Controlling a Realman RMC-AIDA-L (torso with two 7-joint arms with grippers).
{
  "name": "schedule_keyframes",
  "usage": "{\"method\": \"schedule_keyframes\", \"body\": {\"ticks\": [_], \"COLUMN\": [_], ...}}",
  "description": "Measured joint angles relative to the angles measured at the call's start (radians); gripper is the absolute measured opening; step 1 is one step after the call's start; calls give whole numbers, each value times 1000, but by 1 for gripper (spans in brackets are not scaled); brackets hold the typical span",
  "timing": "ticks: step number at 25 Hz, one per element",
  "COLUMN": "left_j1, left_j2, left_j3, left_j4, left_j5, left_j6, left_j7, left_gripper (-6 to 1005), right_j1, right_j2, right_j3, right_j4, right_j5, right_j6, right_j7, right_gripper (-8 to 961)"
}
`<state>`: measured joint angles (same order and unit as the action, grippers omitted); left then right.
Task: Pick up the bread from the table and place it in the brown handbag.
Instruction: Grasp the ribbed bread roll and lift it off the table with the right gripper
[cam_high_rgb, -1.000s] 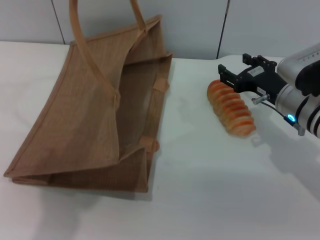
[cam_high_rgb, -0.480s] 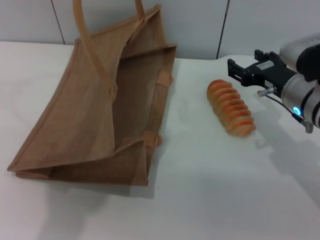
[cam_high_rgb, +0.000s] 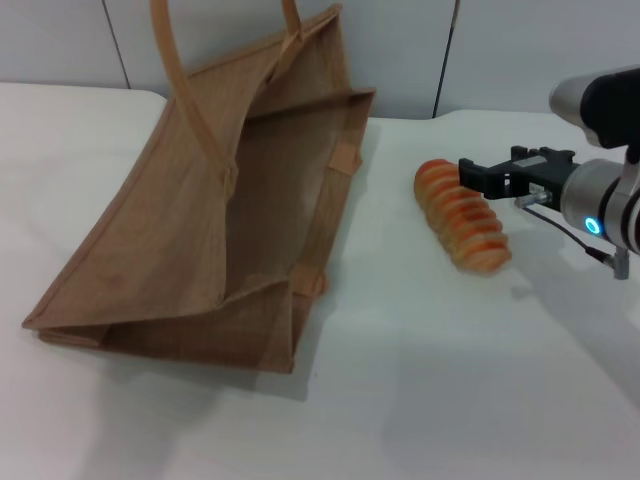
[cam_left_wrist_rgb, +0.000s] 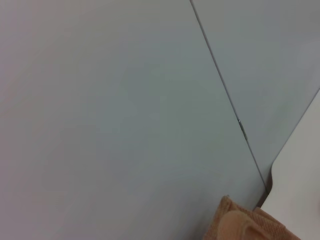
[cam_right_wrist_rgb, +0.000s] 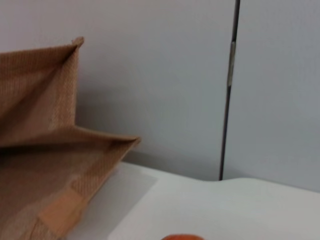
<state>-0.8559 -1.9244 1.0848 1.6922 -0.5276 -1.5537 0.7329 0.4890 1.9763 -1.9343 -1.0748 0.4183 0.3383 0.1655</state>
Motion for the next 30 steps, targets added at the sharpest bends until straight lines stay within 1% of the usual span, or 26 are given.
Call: {"method": "schedule_keyframes", "body": {"ticks": [2,4,7,8,11,22,30], "left_j1": [0,0,-4,-7,-11,-13,-14], "left_j2": [0,0,1,1,1,0,-1], "left_j3": [0,0,1,1,6,11,12], "left_j4": [0,0,0,0,0,9,11], "left_j5": [0,0,-1,-3,-5,-1,0], "left_j6": [0,0,0,0,0,0,-1], "left_j7": [2,5,6,6,6,8,8], "left_gripper": [125,125,125,125,124,124,124], "right_j1": [0,1,2,3,13,60,99], "right_j2": [8,21,44,45,44,43,44], "right_j3": [39,81,160,173,185,209,212], "right_j4": [-2,-4,-4,0,20,43,83], "right_j5": [105,174,252,275,314,313,309], "right_j6": [46,98,181,197,218,325,346], "right_j7": [-139,-241,-403,-432,-469,-486,-485], "right_gripper": [743,743,742,742,741,747,748]}}
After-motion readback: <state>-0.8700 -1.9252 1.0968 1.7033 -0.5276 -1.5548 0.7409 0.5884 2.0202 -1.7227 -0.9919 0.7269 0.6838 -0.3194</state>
